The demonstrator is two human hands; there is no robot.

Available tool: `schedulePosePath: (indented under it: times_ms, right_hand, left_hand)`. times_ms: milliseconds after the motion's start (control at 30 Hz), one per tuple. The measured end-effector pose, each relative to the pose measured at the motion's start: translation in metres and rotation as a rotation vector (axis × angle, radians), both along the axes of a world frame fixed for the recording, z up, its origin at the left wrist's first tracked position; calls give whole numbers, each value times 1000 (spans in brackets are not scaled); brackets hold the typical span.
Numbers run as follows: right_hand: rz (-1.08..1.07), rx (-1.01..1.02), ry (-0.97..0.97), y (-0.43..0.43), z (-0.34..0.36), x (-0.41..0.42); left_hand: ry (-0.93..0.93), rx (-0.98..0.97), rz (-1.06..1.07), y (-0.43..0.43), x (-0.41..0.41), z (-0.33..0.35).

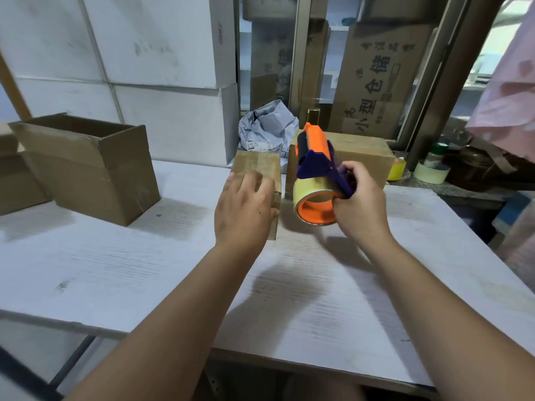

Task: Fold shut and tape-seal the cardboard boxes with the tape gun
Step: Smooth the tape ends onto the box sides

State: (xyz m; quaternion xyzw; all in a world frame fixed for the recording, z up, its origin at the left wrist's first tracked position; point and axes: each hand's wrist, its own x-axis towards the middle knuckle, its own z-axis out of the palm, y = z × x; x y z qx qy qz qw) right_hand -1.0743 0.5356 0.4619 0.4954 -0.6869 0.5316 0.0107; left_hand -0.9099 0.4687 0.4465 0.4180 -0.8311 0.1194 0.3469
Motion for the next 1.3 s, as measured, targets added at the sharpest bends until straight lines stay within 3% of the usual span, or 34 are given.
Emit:
schedulePosePath:
  times_ms: [100, 300, 500, 633, 767, 833, 967, 1167, 1300]
  right_hand:
    - [3, 83, 143, 3, 17, -3]
    - [66, 222, 408, 5, 43, -6]
    - [60, 283, 434, 9, 20, -12]
    - [68, 280, 363, 10, 7, -16]
    - [59, 206, -55, 8, 14, -27]
    - [78, 192, -112, 9, 13, -31]
    - [90, 268, 74, 14, 10, -31]
    - [-79, 467, 532, 23, 1, -38]
    - [-118, 484, 645, 23, 8, -37]
  left_hand:
    - [-12, 132, -19, -1, 3, 3]
    - [-56, 181, -52, -5, 6, 8]
    - [-118, 192, -34, -8, 8, 15]
    - [-153, 174, -44, -6, 11, 14]
    - [-141, 193, -58, -7, 13, 14]
    - [-142, 180, -56, -8, 12, 12]
    - [-122, 162, -78, -10, 12, 7]
    - [-109, 158, -95, -11, 12, 6]
    - [-98, 175, -103, -12, 12, 7]
